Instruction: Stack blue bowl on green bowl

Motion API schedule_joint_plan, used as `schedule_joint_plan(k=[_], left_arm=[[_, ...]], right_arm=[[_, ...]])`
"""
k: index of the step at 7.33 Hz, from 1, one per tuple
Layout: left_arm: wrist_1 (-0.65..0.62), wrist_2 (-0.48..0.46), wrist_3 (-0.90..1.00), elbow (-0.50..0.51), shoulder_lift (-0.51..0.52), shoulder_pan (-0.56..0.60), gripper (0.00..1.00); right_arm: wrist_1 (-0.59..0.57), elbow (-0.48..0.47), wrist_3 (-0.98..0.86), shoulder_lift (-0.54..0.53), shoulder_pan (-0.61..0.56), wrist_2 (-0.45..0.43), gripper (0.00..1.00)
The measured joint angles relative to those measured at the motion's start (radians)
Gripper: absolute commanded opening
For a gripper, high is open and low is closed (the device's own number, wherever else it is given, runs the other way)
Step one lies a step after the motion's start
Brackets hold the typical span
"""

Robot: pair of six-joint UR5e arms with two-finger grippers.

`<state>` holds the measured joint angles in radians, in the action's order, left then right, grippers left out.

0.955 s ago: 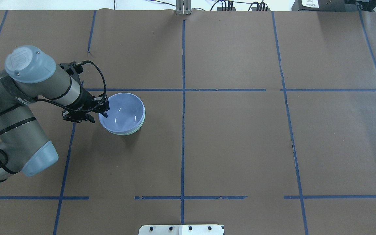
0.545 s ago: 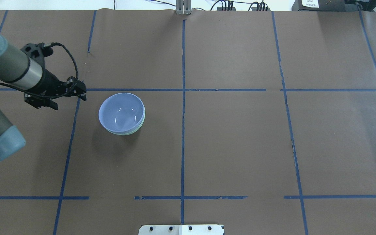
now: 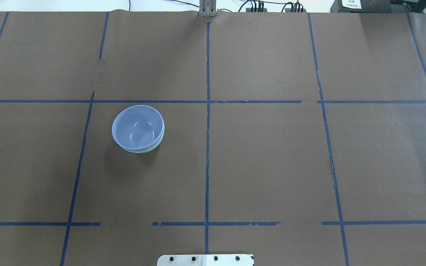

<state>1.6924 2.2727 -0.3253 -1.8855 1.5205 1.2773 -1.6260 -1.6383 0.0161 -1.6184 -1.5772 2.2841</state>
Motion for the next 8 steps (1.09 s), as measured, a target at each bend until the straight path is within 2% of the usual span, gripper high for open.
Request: schedule_joint_plan(k=[2,3,5,8], left_arm=[[-0.058,0.01,0.355,0.096,-0.052,0.191,1.0],[-0.071,0.011,0.432,0.143,-0.069,0.264,1.0],[-0.079,0.014,0.474,0.175,-0.093,0.34,1.0],[-0.073,0.005,0.475,0.182,-0.096,0.353,1.0]], right_arm=[[0.0,0.0,0.0,0.0,0.0,0.0,1.0],[0.0,0.0,0.0,0.0,0.0,0.0,1.0],[0.0,0.0,0.0,0.0,0.0,0.0,1.0],[0.0,0.0,0.0,0.0,0.0,0.0,1.0]])
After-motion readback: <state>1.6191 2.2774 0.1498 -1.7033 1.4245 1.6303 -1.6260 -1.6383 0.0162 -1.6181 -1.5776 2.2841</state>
